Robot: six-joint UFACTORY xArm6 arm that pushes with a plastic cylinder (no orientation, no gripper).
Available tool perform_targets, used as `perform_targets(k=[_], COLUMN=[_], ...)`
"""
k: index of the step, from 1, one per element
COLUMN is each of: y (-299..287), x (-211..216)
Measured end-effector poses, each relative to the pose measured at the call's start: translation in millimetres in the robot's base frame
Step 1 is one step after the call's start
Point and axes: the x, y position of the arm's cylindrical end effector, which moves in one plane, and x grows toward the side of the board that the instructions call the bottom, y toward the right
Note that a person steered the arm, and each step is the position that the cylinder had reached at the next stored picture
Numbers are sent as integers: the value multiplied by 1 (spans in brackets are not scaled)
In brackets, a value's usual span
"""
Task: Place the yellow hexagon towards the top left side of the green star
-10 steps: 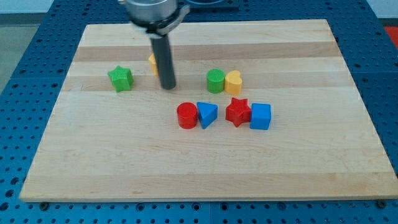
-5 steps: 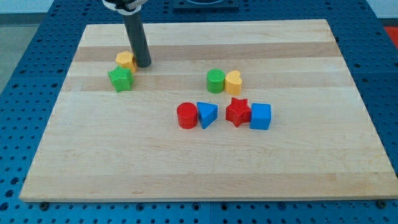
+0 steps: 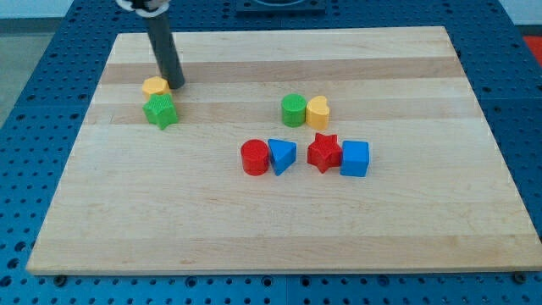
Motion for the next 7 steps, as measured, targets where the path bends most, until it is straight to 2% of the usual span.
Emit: perform_targets(k=[1,2,5,6,7], y=[-1,32,295,337,346], x=[2,-7,-9,19,52])
